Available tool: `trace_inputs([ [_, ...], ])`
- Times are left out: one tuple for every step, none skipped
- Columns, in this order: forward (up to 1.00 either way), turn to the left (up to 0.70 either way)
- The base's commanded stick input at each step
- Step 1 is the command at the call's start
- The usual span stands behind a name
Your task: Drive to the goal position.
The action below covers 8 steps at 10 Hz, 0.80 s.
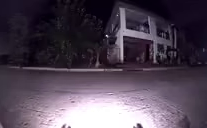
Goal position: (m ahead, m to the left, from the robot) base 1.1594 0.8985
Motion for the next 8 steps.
trace_inputs([
  [0.45, 0.0],
  [0.45, 0.0],
  [0.45, 0.0],
  [0.45, 0.0],
  [0.45, 0.0],
  [0.45, 0.0],
  [0.45, 0.0],
  [0.45, 0.0],
])
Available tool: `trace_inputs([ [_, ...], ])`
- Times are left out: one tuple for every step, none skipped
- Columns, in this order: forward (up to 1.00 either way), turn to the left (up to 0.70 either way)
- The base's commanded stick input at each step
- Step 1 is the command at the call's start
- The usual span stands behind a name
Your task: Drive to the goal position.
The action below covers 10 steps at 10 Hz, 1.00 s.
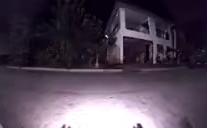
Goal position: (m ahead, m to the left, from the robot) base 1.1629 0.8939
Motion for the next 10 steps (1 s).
trace_inputs([
  [0.45, 0.0],
  [0.45, 0.0],
  [0.45, 0.0],
  [0.45, 0.0],
  [0.45, 0.04],
  [0.45, 0.12],
  [0.45, 0.27],
  [0.45, 0.27],
  [0.45, 0.27],
  [0.45, 0.27],
])
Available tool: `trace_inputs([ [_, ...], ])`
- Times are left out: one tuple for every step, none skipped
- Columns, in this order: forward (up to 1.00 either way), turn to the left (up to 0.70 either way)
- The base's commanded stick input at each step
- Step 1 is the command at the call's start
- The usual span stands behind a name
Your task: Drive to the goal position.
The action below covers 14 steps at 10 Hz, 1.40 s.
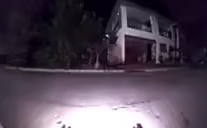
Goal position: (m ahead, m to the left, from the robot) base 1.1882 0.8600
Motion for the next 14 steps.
trace_inputs([
  [0.45, 0.27],
  [0.45, 0.27],
  [0.45, 0.27],
  [0.45, 0.27],
  [0.45, 0.27],
  [0.45, 0.27],
  [0.45, 0.27],
  [0.45, 0.27],
  [0.45, 0.26],
  [0.45, 0.0],
  [0.45, 0.0],
  [0.45, 0.0],
  [0.45, 0.0],
  [0.45, 0.0],
])
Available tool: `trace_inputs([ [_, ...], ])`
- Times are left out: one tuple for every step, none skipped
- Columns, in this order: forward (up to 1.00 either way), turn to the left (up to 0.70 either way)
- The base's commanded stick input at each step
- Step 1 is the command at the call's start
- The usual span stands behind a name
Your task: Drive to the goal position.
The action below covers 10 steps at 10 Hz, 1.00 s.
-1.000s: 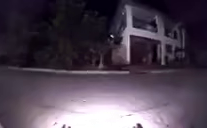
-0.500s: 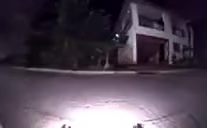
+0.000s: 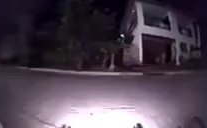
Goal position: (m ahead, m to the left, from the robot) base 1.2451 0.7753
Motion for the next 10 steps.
trace_inputs([
  [0.45, 0.0],
  [0.45, 0.0],
  [0.45, 0.0],
  [0.45, 0.0],
  [0.45, 0.0],
  [0.45, 0.0],
  [0.45, 0.0],
  [0.45, 0.01],
  [0.45, 0.22],
  [0.45, 0.27],
])
